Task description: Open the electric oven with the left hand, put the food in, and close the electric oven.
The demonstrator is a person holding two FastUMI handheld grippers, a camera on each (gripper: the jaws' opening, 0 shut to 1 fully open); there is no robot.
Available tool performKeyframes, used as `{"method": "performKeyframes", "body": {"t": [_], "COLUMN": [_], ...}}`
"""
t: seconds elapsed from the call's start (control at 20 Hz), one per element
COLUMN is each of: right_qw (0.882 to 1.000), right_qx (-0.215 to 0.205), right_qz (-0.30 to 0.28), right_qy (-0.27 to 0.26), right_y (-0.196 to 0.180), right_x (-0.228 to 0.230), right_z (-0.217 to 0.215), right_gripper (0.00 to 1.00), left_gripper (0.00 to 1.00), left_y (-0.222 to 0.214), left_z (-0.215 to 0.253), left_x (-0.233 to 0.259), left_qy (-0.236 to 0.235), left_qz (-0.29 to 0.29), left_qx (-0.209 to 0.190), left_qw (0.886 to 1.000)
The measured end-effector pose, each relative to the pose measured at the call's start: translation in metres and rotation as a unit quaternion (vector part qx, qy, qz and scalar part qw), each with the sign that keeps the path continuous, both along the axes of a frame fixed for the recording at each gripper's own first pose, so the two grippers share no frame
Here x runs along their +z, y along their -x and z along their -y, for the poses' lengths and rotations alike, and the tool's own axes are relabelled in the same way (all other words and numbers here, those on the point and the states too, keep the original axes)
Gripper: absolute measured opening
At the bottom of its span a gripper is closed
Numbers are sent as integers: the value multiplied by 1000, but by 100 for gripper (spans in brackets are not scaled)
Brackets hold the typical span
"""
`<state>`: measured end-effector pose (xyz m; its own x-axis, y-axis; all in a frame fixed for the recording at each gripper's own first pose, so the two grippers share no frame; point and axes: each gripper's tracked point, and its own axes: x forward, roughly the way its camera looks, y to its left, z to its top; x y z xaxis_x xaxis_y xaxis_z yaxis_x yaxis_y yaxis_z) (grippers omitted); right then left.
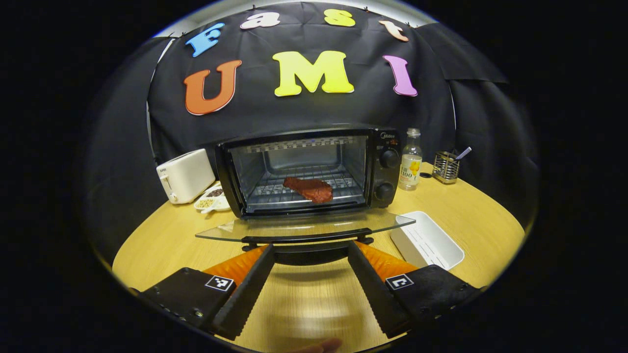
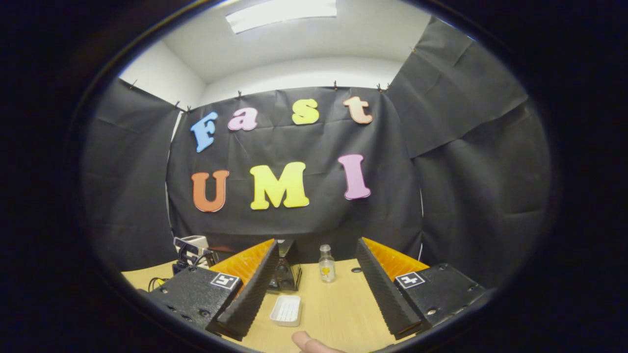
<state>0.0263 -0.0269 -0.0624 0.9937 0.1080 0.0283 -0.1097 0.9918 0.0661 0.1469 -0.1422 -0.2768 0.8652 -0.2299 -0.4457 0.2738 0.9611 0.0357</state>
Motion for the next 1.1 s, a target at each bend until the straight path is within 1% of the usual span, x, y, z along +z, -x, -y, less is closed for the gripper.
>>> {"method": "performKeyframes", "body": {"t": [0.1, 0.2, 0.25, 0.3, 0.35, 0.4, 0.45, 0.6, 0.8, 0.85, 0.9, 1.0, 1.1], "right_qw": [1000, 1000, 1000, 1000, 1000, 1000, 1000, 1000, 999, 999, 999, 999, 999], "right_qx": [1, -8, -16, -23, -27, -27, -24, -17, -17, -15, -15, -17, -19], "right_qz": [5, 7, 6, 7, 6, 4, 2, 2, 17, 22, 22, 18, 9], "right_qy": [2, 7, 10, 12, 13, 13, 13, 12, 25, 30, 34, 31, 25], "right_y": [0, -3, -5, -6, -6, -6, -4, 2, 6, 6, 5, 2, -2], "right_x": [1, 1, 0, 0, 0, -2, -2, 0, 10, 12, 11, 8, 3], "right_z": [2, 11, 16, 20, 21, 21, 18, 15, 15, 13, 14, 16, 16], "right_gripper": [100, 100, 96, 100, 96, 96, 100, 100, 100, 100, 96, 96, 96], "left_gripper": [97, 98, 98, 98, 98, 98, 98, 97, 96, 96, 96, 96, 96], "left_y": [-4, -10, -16, -21, -26, -30, -35, -56, -83, -89, -94, -107, -111], "left_z": [0, 1, 2, 3, 4, 4, 4, 5, 0, 1, 2, -6, -5], "left_x": [7, 19, 24, 31, 34, 36, 41, 57, 60, 59, 57, 58, 58], "left_qy": [-9, -12, -12, -11, -11, -9, -6, -7, -12, -13, -17, -27, -20], "left_qz": [6, 16, 25, 32, 32, 28, 29, 51, 62, 62, 59, 64, 62], "left_qx": [-2, 0, 1, 3, 5, 8, 9, 5, 13, 9, 5, 15, 14], "left_qw": [1000, 1000, 1000, 999, 999, 1000, 1000, 999, 998, 998, 998, 997, 998]}}
